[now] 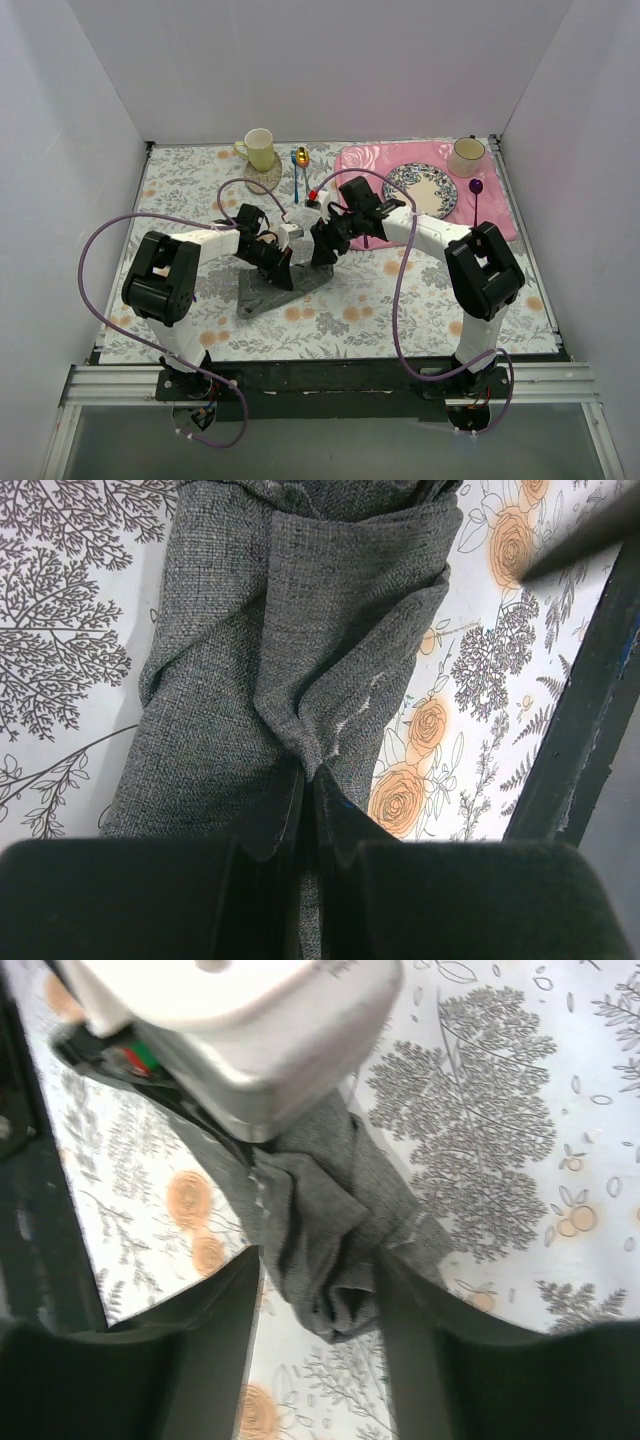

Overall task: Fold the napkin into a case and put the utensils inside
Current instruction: Fold the 2/3-rectangle-folded napkin at the center of the board.

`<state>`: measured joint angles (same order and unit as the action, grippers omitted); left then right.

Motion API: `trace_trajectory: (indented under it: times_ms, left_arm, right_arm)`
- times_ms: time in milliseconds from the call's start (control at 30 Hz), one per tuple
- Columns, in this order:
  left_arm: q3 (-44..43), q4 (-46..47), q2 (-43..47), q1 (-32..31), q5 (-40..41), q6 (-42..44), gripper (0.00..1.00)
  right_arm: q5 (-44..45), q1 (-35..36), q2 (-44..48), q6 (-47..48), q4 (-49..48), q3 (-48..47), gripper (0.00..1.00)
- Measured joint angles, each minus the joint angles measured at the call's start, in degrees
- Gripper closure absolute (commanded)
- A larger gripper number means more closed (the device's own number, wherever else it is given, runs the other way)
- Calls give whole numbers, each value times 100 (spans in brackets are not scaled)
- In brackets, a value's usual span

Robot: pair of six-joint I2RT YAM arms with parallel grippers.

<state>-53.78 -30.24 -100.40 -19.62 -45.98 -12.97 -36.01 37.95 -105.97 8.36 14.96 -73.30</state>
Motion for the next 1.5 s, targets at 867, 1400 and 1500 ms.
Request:
trace_trajectory:
  times_ms: [867,1400,1500]
  left_arm:
    - [-96,-101,-109,66,-105,-144,95]
    - [188,221,529,70,-197,-560,52]
    - [195,452,553,70,-262,-717,50]
  right_arm:
    - [-485,114,-719,0,297,-20,76]
    - [-640,122,-623,240,238,109,98]
    - [-664,122,-599,249,234,111,99]
